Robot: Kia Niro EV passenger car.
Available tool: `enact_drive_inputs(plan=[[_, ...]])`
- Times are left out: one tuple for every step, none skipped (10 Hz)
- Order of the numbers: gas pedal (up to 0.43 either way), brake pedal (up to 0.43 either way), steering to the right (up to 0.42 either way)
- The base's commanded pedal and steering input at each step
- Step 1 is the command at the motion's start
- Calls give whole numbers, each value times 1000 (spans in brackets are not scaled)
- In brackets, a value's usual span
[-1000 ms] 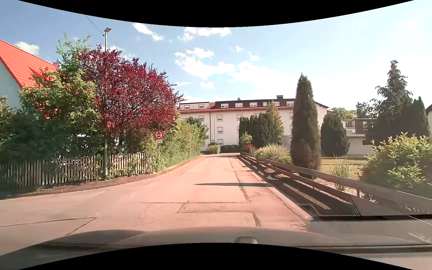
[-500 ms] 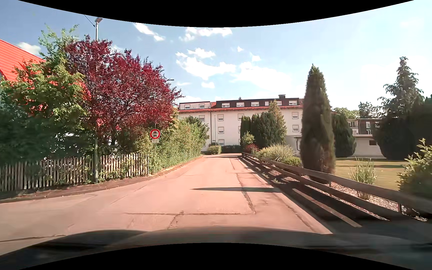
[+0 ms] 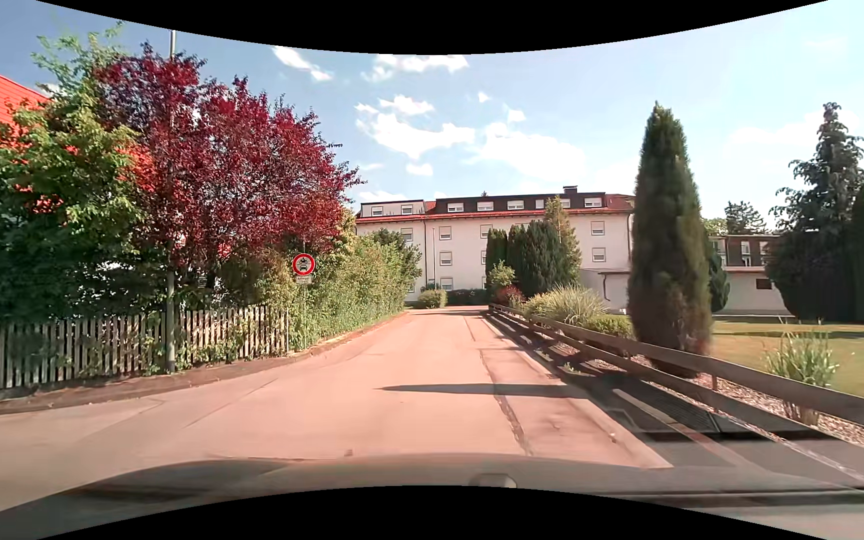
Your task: Follow the waypoints while adhering to traffic rules and regulations
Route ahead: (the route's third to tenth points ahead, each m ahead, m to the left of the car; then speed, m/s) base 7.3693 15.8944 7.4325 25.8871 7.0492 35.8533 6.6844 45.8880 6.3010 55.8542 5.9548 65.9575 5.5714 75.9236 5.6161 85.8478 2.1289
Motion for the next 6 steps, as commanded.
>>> enact_drive_inputs(plan=[[0, 0, -99], [0, 0, -112], [0, 0, -138], [0, 0, -162], [0, 0, -188], [0, 0, -215]])
